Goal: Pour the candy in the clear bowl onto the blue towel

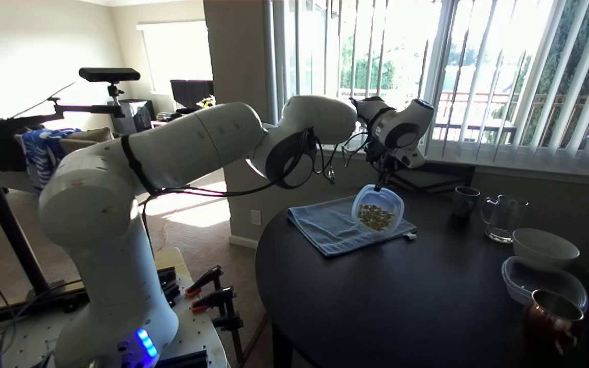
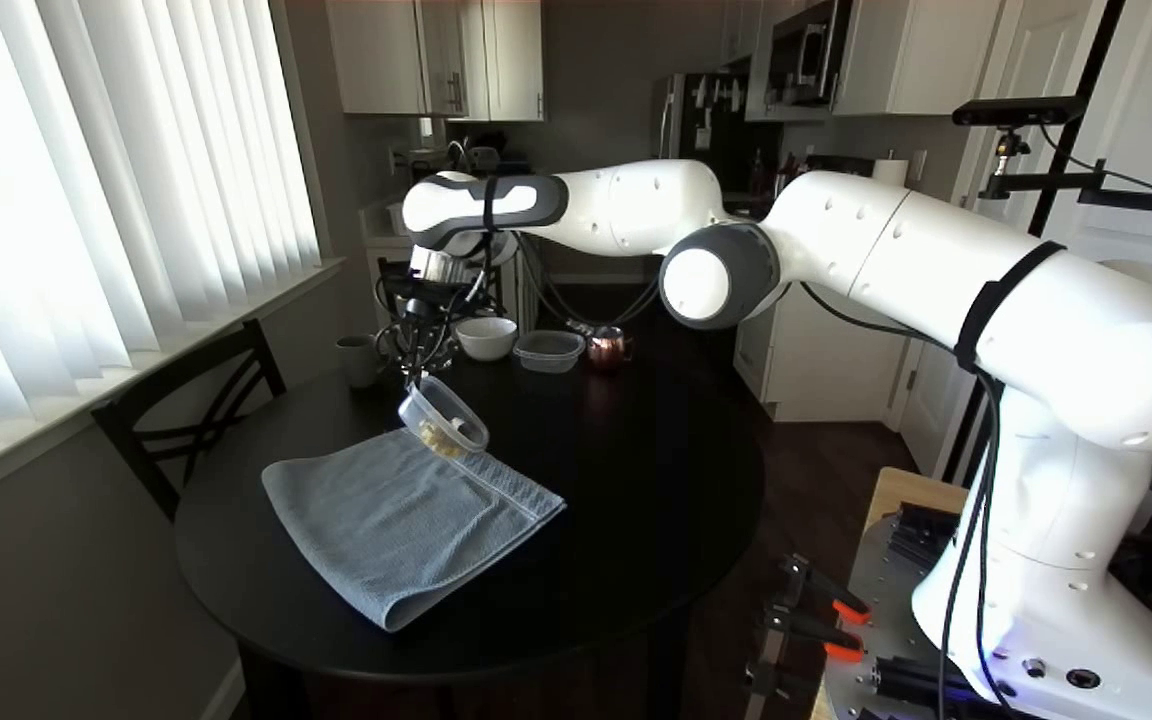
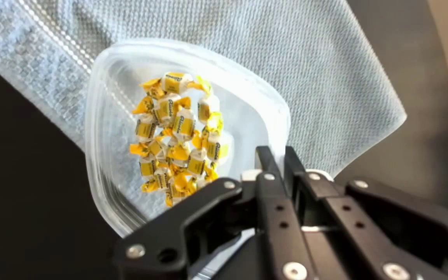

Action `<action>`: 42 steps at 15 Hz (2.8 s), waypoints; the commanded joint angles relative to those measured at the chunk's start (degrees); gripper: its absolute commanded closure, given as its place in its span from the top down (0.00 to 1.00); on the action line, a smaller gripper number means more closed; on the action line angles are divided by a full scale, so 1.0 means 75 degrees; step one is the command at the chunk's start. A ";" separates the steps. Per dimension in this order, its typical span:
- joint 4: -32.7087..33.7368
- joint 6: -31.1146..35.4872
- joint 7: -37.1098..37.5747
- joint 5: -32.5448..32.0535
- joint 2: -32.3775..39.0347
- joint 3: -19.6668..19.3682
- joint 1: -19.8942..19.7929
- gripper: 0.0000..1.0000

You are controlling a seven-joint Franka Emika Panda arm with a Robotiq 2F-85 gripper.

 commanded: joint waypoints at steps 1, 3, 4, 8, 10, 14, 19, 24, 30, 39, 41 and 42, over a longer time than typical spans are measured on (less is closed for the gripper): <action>-0.0044 -0.0626 -0.0754 0.0571 -0.0085 0.0674 -0.0258 0.02; -0.0045 -0.0932 -0.1085 0.0815 -0.0052 0.0987 -0.0363 0.02; -0.0052 -0.1102 -0.1236 0.0928 -0.0033 0.1139 -0.0422 0.02; -0.0067 -0.1964 -0.1841 0.1355 0.0002 0.1671 -0.0711 0.02; 0.0542 -0.2757 -0.1965 0.1619 0.0386 0.1774 -0.0739 0.02; 0.0629 -0.3999 -0.2031 0.2112 0.0644 0.2051 -0.0857 0.02; 0.0579 -0.5151 -0.1777 0.2909 0.0817 0.2341 -0.0582 0.02; 0.0527 -0.5439 -0.1704 0.3592 0.0916 0.2298 -0.0257 0.02; 0.0851 -0.4827 -0.2151 0.3369 0.0984 0.1780 -0.0156 0.02; 0.0689 -0.3614 -0.1050 0.4284 0.1106 0.2035 -0.0565 0.02; 0.0303 -0.3718 -0.1152 0.4650 0.1006 0.2316 -0.0813 0.02; 0.0583 -0.3894 -0.1016 0.4944 0.1206 0.2363 -0.0842 0.02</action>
